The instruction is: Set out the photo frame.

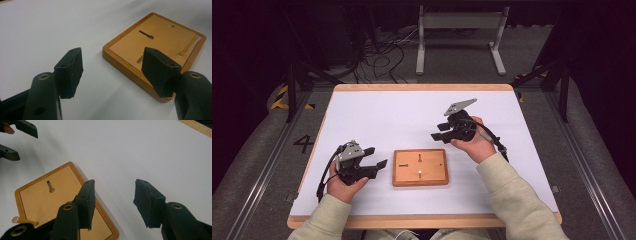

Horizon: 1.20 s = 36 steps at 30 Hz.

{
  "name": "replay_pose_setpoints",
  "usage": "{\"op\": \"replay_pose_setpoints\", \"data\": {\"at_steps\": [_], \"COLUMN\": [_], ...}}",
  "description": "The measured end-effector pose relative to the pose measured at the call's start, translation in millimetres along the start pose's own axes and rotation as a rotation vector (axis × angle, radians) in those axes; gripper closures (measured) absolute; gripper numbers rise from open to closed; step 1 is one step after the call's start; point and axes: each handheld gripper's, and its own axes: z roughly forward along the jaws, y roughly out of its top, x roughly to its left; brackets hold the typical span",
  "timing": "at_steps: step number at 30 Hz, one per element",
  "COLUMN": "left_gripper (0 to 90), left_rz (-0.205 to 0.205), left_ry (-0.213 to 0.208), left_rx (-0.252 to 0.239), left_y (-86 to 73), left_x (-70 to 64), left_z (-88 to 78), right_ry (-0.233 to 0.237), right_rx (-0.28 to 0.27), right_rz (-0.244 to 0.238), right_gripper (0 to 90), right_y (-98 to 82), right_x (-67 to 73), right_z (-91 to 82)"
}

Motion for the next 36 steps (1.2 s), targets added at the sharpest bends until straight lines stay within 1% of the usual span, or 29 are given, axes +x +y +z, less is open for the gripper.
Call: {"op": "replay_pose_setpoints", "data": {"at_steps": [2, 3, 4, 7, 9, 13, 14, 15, 16, 17, 18, 20, 24, 26, 27, 31, 33, 34, 36], "left_gripper": [34.2, 34.3, 34.5, 36.7, 37.7, 38.8, 38.9, 39.7, 40.4, 41.0, 41.5, 41.5, 41.0, 40.9, 40.7, 39.5, 40.6, 41.2, 42.1], "left_rz": [0.005, 0.019, 0.021, 0.038, 0.034, 0.048, 0.050, 0.051, 0.057, 0.055, 0.066, 0.073, 0.074, 0.081, 0.076, 0.079, 0.094, 0.099, 0.110], "left_ry": [-0.012, -0.015, -0.015, -0.016, -0.024, -0.035, -0.041, -0.048, -0.051, -0.053, -0.053, -0.059, -0.064, -0.063, -0.077, -0.118, -0.162, -0.173, -0.213], "left_rx": [-0.004, -0.004, -0.003, -0.002, -0.009, -0.008, -0.001, 0.003, 0.001, -0.001, -0.005, -0.013, -0.018, -0.013, -0.015, -0.009, -0.003, -0.002, 0.015], "left_y": [1.5, 2.7, 3.5, 5.9, 7.0, 9.6, 10.6, 11.6, 12.4, 12.9, 13.7, 15.0, 16.8, 19.1, 20.4, 25.6, 27.4, 27.5, 28.4], "left_x": [-2.5, -3.2, -4.3, -4.2, -4.3, -7.0, -7.7, -8.8, -9.4, -10.2, -10.3, -11.4, -13.1, -15.2, -16.3, -20.8, -23.7, -24.6, -25.8], "left_z": [-0.5, -0.5, -0.4, -2.1, -3.4, -2.5, -2.0, -1.8, -2.2, -2.8, -3.3, -3.9, -2.7, -2.2, -1.7, 3.6, 9.5, 12.0, 18.1], "right_ry": [-0.001, -0.003, -0.002, -0.018, -0.028, -0.054, -0.061, -0.063, -0.061, -0.066, -0.069, -0.074, -0.079, -0.079, -0.079, -0.081, -0.079, -0.076, -0.073], "right_rx": [-0.004, -0.010, -0.022, -0.040, -0.055, -0.080, -0.083, -0.086, -0.088, -0.087, -0.087, -0.090, -0.104, -0.115, -0.115, -0.099, -0.098, -0.090, -0.093], "right_rz": [-0.005, -0.008, -0.009, -0.007, -0.005, -0.024, -0.021, -0.011, -0.004, -0.003, -0.006, -0.014, -0.023, -0.014, -0.011, 0.001, 0.011, 0.018, 0.023], "right_gripper": [49.7, 49.5, 49.4, 48.4, 47.7, 46.6, 46.9, 49.0, 50.7, 51.0, 50.8, 50.8, 50.8, 50.7, 50.4, 50.6, 51.2, 51.6, 52.1], "right_y": [-4.4, -6.7, -9.1, -10.9, -12.1, -20.9, -22.9, -25.8, -29.6, -32.4, -34.5, -39.6, -45.2, -46.9, -47.8, -51.7, -53.7, -54.4, -55.8], "right_x": [1.9, 3.0, 3.5, 1.3, 0.7, 1.9, 0.8, -1.0, -2.9, -3.3, -3.4, -2.6, -2.7, -4.3, -4.9, -4.8, -4.4, -4.1, -3.7], "right_z": [-3.1, -5.5, -8.6, -16.1, -22.8, -32.6, -33.7, -35.0, -36.1, -36.9, -37.7, -40.7, -45.3, -48.3, -48.9, -47.8, -47.1, -47.1, -47.7]}}
